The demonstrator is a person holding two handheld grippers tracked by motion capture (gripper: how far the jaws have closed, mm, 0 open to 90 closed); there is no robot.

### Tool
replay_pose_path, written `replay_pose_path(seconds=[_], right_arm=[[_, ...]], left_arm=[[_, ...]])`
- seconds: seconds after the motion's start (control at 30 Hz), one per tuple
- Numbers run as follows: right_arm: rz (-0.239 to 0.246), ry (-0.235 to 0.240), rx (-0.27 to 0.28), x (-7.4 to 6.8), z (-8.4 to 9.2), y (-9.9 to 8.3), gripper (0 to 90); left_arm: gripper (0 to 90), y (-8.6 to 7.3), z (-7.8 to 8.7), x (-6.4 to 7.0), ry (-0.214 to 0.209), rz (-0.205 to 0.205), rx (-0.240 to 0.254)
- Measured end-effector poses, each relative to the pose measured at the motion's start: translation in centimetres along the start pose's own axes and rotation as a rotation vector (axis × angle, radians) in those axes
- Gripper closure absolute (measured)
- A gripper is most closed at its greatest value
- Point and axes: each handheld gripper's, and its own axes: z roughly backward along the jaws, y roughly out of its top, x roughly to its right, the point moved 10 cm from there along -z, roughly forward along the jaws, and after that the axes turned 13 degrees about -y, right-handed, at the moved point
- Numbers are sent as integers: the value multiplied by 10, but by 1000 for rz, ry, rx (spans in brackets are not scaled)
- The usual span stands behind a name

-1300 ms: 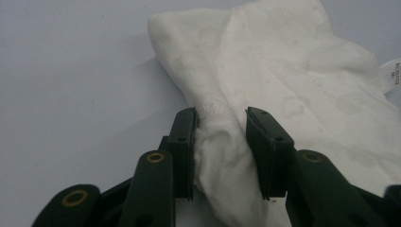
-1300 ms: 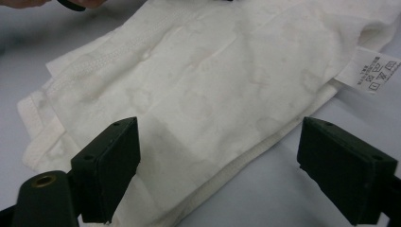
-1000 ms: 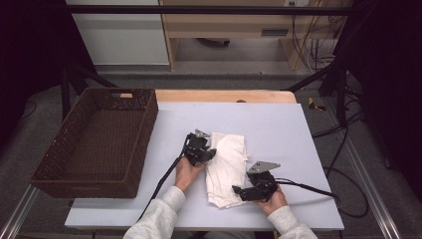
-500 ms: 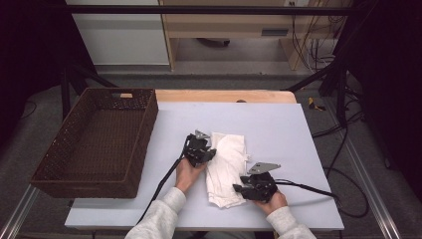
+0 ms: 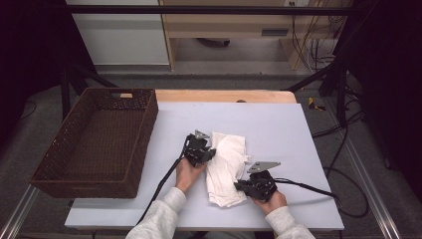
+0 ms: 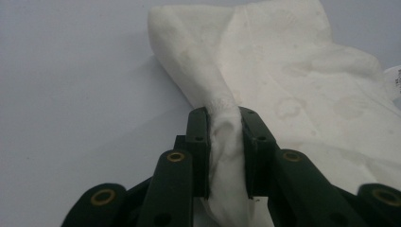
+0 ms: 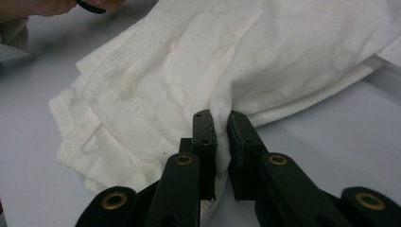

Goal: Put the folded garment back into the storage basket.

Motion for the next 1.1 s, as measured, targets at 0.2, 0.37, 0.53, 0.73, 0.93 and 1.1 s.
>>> replay_pose_path(seconds=[0.2,0.37,0.53,0.73,0.93,1.1], right_arm=[[-2,12,-9,1,1,2,841],[-6,17,-5,2,5,5,846],[-5,16,6,3,10,8,847],[10,10,21,2,13,12,848],[9,15,28,2,16,14,849],[16,14,40,1,19,17,849]], left_arm=[[777,0,1,0,-11,-1,16],[782,1,2,1,-17,-10,20],[784,2,4,1,-18,-15,24],[785,3,7,2,-21,-13,36],[786,6,12,6,-28,-24,56],[787,10,17,8,-32,-29,74]])
